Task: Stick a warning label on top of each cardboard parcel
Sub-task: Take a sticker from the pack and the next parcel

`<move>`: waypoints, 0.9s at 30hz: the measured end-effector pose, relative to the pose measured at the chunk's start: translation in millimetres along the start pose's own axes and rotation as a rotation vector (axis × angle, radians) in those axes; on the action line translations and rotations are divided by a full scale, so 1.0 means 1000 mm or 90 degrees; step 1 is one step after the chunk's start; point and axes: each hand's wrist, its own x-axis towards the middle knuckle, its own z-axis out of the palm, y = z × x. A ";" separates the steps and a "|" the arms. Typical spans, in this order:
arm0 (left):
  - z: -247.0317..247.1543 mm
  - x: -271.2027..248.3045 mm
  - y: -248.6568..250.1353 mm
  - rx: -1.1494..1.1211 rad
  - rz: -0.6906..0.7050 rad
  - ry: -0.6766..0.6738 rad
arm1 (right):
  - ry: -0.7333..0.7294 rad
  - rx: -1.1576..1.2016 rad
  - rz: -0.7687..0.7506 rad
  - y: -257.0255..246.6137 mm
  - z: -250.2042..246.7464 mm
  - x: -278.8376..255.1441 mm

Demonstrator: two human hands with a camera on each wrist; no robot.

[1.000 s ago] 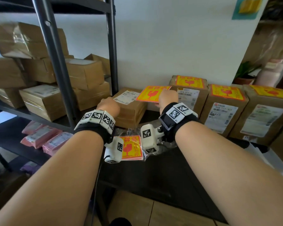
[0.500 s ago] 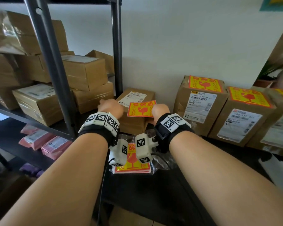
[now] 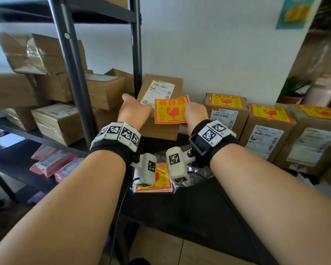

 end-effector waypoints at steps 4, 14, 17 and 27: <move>-0.007 -0.030 0.024 0.005 0.078 0.033 | 0.088 0.004 0.011 0.014 -0.027 -0.025; 0.036 -0.091 0.076 0.038 0.191 -0.096 | 0.166 -0.001 0.128 0.094 -0.073 -0.105; 0.058 -0.109 0.088 0.060 0.209 -0.091 | 0.167 -0.027 0.166 0.122 -0.076 -0.127; 0.141 -0.153 0.095 0.076 0.187 -0.217 | 0.196 0.335 0.364 0.196 -0.049 -0.172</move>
